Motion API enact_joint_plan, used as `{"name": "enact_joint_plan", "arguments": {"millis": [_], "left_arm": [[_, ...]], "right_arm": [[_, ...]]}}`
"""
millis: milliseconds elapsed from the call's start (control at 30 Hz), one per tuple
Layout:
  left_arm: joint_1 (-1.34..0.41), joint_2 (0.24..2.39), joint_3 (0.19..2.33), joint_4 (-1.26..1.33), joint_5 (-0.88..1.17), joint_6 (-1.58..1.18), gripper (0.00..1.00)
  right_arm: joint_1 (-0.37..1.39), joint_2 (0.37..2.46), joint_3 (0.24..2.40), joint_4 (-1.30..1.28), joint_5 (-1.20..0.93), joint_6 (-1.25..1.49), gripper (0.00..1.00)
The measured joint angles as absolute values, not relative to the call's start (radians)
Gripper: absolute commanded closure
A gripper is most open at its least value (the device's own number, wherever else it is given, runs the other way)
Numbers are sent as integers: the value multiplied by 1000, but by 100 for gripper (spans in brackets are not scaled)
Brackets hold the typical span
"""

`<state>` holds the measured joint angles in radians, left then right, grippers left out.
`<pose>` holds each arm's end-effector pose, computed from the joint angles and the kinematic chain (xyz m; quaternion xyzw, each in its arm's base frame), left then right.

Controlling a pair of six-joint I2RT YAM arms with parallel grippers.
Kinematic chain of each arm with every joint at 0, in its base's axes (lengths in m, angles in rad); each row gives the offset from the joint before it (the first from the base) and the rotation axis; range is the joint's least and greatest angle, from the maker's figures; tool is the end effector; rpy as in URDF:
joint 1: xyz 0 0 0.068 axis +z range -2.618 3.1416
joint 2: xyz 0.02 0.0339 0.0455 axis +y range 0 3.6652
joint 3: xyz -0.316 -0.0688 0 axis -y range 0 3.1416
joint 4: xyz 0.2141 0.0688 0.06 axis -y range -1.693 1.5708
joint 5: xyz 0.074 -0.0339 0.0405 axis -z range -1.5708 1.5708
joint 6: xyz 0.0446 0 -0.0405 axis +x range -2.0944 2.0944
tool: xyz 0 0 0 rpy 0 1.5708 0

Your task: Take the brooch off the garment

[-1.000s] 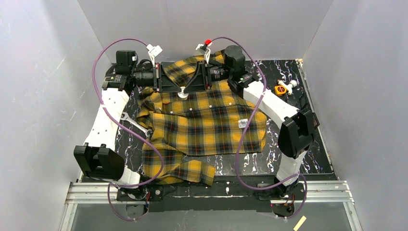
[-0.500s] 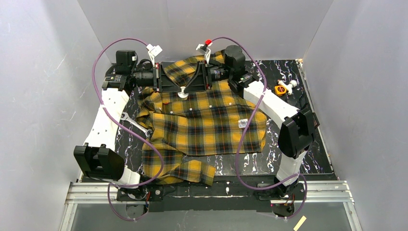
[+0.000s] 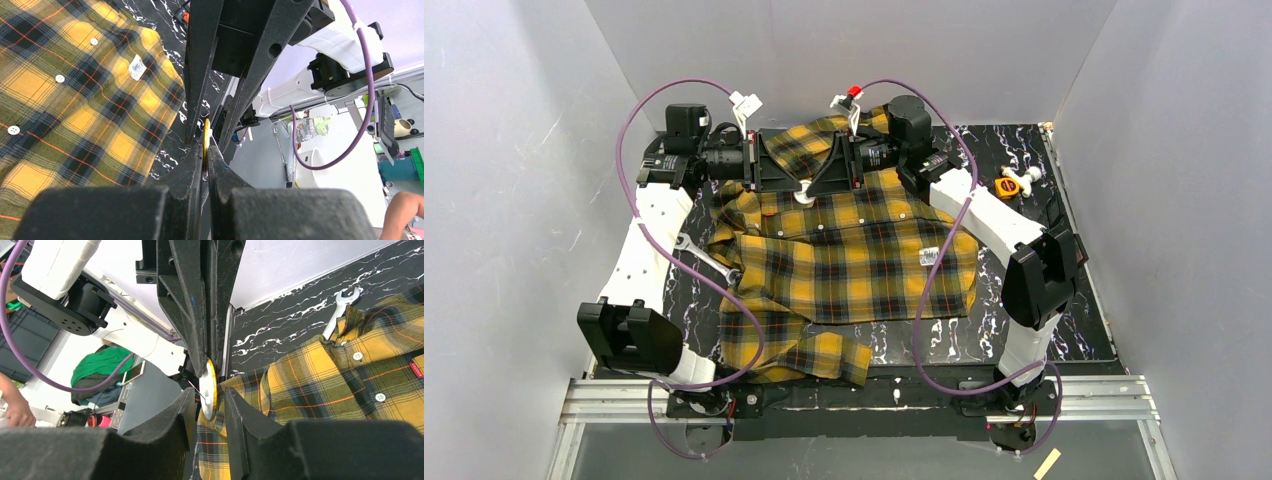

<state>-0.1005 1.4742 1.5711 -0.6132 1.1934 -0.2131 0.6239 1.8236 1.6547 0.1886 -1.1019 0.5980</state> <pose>0.2699 -0.0689 0.4638 0.2421 0.7296 -0.5446 0.3353 0.3130 0.2743 0.4445 -0.3815 0.5916 0.6492 0.2881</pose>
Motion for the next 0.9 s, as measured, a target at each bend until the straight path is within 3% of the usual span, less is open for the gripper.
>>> {"name": "enact_joint_plan", "arguments": {"millis": [433, 900], "left_arm": [[-107, 1474, 1571, -612, 1189, -211, 100], [-108, 1474, 1571, -608, 1177, -209, 100]], "right_arm": [[625, 1824, 1655, 195, -1094, 629, 69], [640, 1842, 1747, 0, -1069, 488, 73]]}}
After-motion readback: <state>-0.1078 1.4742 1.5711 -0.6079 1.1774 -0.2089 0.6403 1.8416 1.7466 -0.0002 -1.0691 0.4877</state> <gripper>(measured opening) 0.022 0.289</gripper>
